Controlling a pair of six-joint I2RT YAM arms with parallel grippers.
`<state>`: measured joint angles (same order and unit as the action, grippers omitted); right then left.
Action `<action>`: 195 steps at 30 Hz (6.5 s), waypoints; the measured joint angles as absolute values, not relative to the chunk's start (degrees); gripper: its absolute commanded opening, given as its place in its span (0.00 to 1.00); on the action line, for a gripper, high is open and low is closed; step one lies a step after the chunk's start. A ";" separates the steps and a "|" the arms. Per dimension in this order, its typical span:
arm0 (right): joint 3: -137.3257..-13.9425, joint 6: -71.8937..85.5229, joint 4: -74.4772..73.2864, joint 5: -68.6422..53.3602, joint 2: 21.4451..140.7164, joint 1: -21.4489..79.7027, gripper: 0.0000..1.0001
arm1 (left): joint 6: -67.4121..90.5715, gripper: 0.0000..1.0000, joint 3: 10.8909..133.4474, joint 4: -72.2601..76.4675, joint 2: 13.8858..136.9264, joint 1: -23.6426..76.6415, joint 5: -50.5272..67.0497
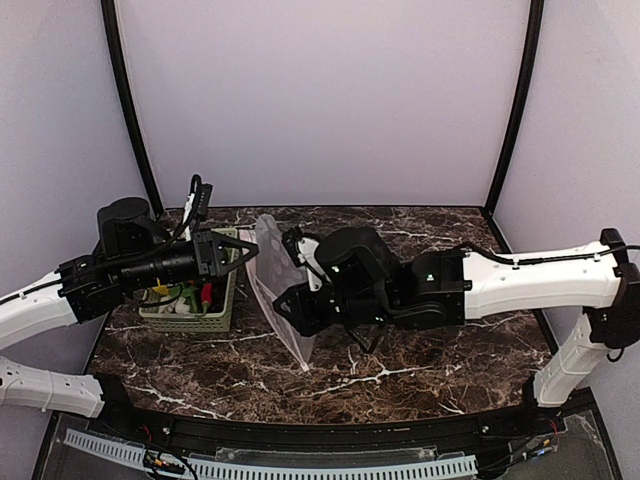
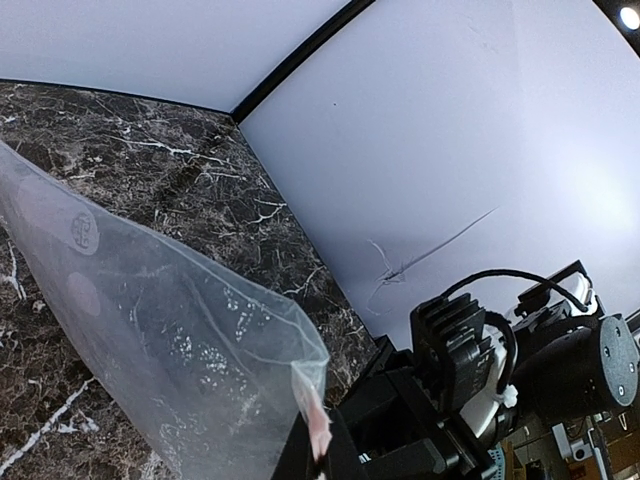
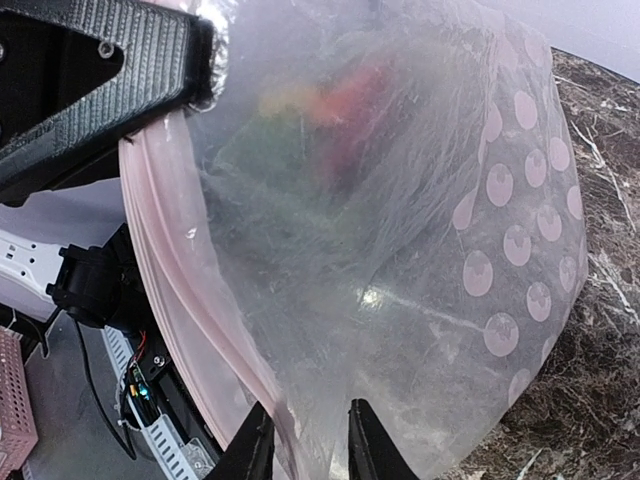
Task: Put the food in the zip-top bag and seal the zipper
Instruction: Pass from the left arm to the right, then pass from the right arm to the left, then pass from the left arm to the right
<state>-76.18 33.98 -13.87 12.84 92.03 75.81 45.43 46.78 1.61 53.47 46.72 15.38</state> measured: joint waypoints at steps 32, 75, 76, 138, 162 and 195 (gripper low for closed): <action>-81.95 35.05 -15.86 22.41 96.64 76.34 0.00 | 39.00 0.90 48.18 -8.93 53.67 46.72 12.47; -85.82 36.47 -17.19 23.66 98.41 76.12 0.00 | 40.05 0.08 45.41 -10.46 57.67 46.78 9.91; -85.82 36.60 -17.32 23.99 98.41 76.12 0.00 | 40.03 0.06 45.41 -10.61 57.65 46.78 9.45; -80.36 39.13 -19.05 20.53 91.13 72.18 0.80 | 31.68 0.01 58.63 -19.27 61.80 46.83 8.40; -85.01 35.83 -18.96 24.69 90.32 72.95 0.99 | 33.45 0.01 56.40 -16.60 61.41 46.83 9.26; -95.13 35.22 -37.04 29.91 107.90 59.86 0.99 | 33.65 0.01 55.33 -17.02 54.76 46.89 8.36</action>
<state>-95.13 35.22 -37.04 29.91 107.90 59.86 33.65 55.33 -17.02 54.76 46.89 8.36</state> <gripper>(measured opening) 0.986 0.009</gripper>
